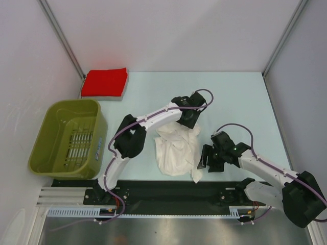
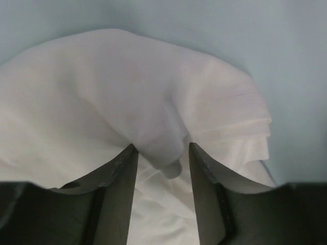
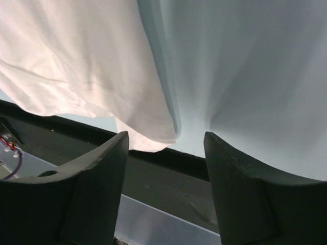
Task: Fold and stack the t-shirts
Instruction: Flatten the tshirt out
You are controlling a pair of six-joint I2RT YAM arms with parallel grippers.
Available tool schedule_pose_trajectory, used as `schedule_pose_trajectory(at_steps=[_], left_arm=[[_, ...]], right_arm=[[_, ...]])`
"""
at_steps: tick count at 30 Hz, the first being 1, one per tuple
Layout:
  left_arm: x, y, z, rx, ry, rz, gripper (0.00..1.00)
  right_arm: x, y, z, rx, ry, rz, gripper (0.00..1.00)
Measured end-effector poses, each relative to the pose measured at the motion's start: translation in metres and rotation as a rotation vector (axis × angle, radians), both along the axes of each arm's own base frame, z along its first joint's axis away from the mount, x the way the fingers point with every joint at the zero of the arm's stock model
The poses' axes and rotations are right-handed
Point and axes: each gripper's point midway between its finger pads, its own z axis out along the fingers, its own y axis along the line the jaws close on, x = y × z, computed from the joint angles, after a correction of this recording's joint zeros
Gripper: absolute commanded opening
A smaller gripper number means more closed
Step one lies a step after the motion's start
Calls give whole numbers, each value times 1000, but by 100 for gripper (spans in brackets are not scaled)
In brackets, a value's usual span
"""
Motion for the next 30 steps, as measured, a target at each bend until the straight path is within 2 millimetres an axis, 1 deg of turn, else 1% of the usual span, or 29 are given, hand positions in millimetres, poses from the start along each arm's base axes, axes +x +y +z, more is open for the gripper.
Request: schedule_pose_trajectory(at_steps=[1,2,3,4,6,7,9,10,11,12,14,17,19,20,22,23,24,25,26,27,28,29,30], left_arm=[[0,1,-3,12,5,-8,40],[1,2,-5,21,8,-12,38],[2,3,-4,26,7,-18,35],[3,4,-2,26,5,-17,30],[7,4,3,22,-5,-18,22],[9,4,5,18,-11,-18,13],[12,6,7,15,-12,-17,0],[13,7,7,14,-10,-13,0],[14,8,6,16,-9,-12,0],[15,10,6,17,-6,-9,0],[18,13,7,17,-6,-2,0],[21,18,14,11,-12,8,0],[22,21,22,5,-16,15,0],[24,22,30,-8,-21,17,0],[26,25,49,-47,-28,22,0],[28,27,65,-77,-40,27,0],[31,29,84,-114,-58,33,0],[35,33,104,-157,-78,44,0],[39,39,127,-203,-104,58,0],[43,44,148,-246,-130,72,0],[46,52,172,-294,-163,89,0],[48,62,198,-348,-198,106,0],[49,71,226,-406,-236,117,0]], right_arm=[[1,0,-1,-3,-2,0,61],[2,1,-3,-4,-3,3,57],[4,1,-5,-7,-5,8,57],[5,2,-7,-8,-3,10,55],[7,3,-13,-18,7,18,51],[7,6,-14,-11,14,23,51],[11,11,-14,7,5,31,42],[13,12,-15,11,1,33,38],[15,13,-15,14,-3,34,26],[17,15,-16,17,-7,36,18],[18,16,-19,16,-7,40,0],[21,14,-20,2,-12,25,0],[24,5,-16,-42,-21,2,0],[28,-2,-11,-76,-33,-20,0],[42,-18,8,-134,-85,-75,0],[54,-28,24,-159,-129,-115,0],[68,-38,45,-175,-186,-157,0],[81,-48,69,-188,-248,-200,0],[96,-60,98,-192,-326,-248,0],[106,-69,122,-191,-392,-290,0],[117,-85,158,-198,-478,-345,0],[123,-96,183,-203,-543,-384,0],[127,-110,214,-209,-621,-431,0]])
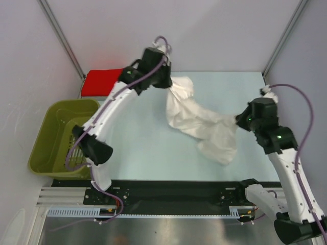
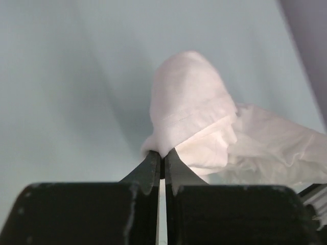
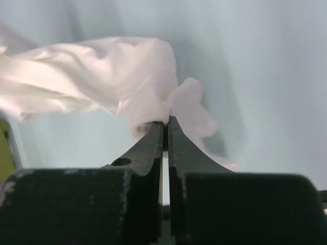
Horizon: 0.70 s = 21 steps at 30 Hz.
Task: Fold and stack the t-shirts
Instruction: Flatten the tshirt out
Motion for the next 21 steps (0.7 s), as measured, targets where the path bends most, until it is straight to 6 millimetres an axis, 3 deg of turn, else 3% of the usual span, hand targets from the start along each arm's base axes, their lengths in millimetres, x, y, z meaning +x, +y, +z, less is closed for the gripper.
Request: schedule_pose_trajectory(at_steps=[3,6,8,11,14,16,21], left_arm=[[-6,30,80,-166,-126,25,0],[-28,50,146,-293,-251,16,0],[-51,63,182,-365,-324,0,0],[-82,79,211,-434,-390,-15,0],[-103,98,216,-460,-424,1,0],[-114,106,205,-458,-416,13,0],[-125,120,149,-426,-310,66,0]], right_arm=[[-4,-32,76,-58,-191,-82,0],[-14,-43,126,-101,-322,-87,0],[-24,-47,150,-118,-391,-80,0],[-36,-50,167,-121,-441,-81,0],[-47,-53,175,-118,-463,-86,0],[-54,-56,183,-117,-489,-100,0],[-69,-67,220,-123,-598,-145,0]])
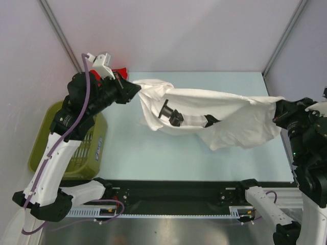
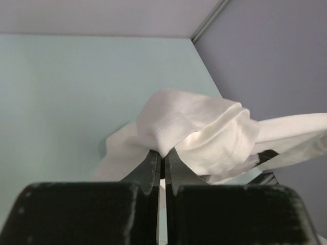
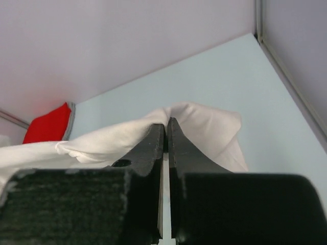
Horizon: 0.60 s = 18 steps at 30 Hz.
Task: Fold and stack the t-shirts
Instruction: Flatten the tshirt out
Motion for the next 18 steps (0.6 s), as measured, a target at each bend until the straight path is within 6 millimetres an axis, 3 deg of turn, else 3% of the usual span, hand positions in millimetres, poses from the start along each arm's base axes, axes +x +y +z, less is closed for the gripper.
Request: schedule_pose_trajectory(at_steps=[3,6,10,14,18], left_arm=[[-2,-2,-21,-5,55,-11,0],[-8,-7,-27,-30,72,-38,0],[-13,-5,-30,-51,74,-38,0],[2,6,-47,-24,110,44,0],[41,34,-87,38,196,219,0]], right_arm=[[-11,-5,34,-5,-95,-15,0],[-21,-8,68,-4,-196,-17,0],[-9,-8,81,-1,-241,-32,0],[48,-3,56,-23,-178,-57,0],[148,8,8,-71,-54,-74,0]])
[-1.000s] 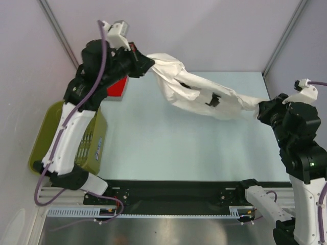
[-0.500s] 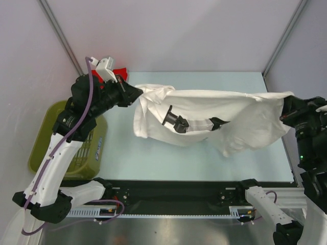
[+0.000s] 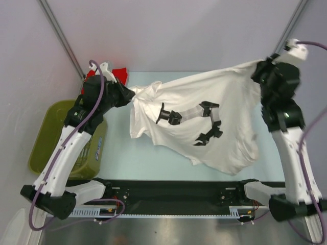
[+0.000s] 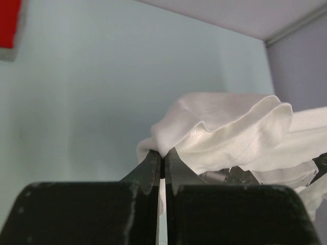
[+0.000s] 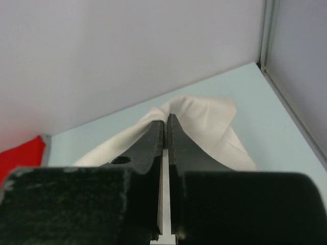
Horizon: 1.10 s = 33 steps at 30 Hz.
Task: Fold and stack the t-shirts
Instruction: Flatten the tshirt out
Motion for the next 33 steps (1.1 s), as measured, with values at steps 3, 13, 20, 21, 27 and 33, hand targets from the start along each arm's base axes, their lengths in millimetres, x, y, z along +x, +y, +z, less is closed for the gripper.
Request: schedule_pose_trajectory(at_steps=[3,13,20,21,27,33], left_arm=[[34,19,-35,49,87,101,0],[118,21,-155,189,310,155,0],[129,17,-111,131,218,121,1],[128,15,-94,110,186,108,0],[110,-2,28,-56,-58,27,0],[43,-1,129,-201,-278,-49,0]], right_arm=[[81,12,-58,-32,103,20,0],[272,38,-183,-88,268,59,0],[268,45,-95,-169,112,58,0],[257,43,-73,-176,74,51,0],[143,16,98,-148,-302,1,0],[-15,4,227,-109,-681,15,0]])
